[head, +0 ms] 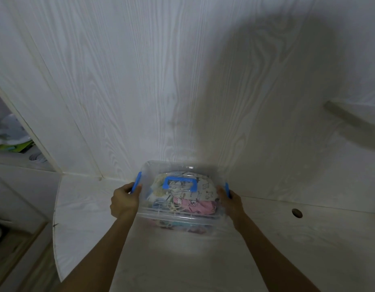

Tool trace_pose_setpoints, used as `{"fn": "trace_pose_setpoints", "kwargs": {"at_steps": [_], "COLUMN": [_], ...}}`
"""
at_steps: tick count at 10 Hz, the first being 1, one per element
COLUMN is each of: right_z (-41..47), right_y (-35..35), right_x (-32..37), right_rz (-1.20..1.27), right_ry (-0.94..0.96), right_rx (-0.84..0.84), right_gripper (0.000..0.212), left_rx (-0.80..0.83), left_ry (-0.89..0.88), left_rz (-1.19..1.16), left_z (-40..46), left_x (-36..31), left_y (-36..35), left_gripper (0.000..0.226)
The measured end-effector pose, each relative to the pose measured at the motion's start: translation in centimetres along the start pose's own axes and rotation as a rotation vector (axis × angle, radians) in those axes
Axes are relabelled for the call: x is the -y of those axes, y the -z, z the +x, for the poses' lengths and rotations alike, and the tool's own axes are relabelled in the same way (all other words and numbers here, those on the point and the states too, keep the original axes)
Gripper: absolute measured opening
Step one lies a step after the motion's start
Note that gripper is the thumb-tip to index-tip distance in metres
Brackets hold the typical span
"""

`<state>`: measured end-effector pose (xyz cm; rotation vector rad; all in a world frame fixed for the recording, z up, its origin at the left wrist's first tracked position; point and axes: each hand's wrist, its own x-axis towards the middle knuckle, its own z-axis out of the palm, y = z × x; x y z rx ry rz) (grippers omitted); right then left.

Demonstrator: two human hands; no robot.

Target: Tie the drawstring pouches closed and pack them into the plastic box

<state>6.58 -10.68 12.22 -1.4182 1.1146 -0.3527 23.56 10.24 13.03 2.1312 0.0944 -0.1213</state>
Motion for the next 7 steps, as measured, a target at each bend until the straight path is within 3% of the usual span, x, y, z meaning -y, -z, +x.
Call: {"fn": "trace_pose_setpoints", "kwargs": {"at_steps": [1,2,3,4,6,7], "right_z": [-0.1,0.7,0.8,-0.1,-1.6,-1.6], "right_y": [1.2,1.2,0.2,-0.9,-1.5,-1.1], "right_x": [-1.0,-1.0,-0.2,1.0,2.0,3.0], "right_rz": [0.124,-0.039,-0.393,-0.734,-0.984,-0.972], "right_ry": [-0.137,-0.002,0.138,0.157,0.199,0.117], "right_rx": [0.003,-0.046,-0.143,-0.242,-0.18,-0.098], "right_gripper": [0.033,0.037,0.044,0.039,0.034,0.045], "left_rx": [0.016,-0.011,-0.011,-0.015,-0.036,0.049], "left_ry": [-0.011,0.02,0.048,0.054,0.034,0.08], "left_rz": [-0.071,-0.058,-0.046,-0.02,-0.013,-0.076], "left_z": [-0.5,-0.1,0.3,0.3,-0.8,-0.7], "left_x": [0.4,0.2,0.5,0.1,-0.4,-0.7], "left_y": [-0.4,-0.5,-0.5,-0.5,-0.8,-0.5], "left_gripper": [0.038,0.038,0.039,0.04,0.035,0.043]}}
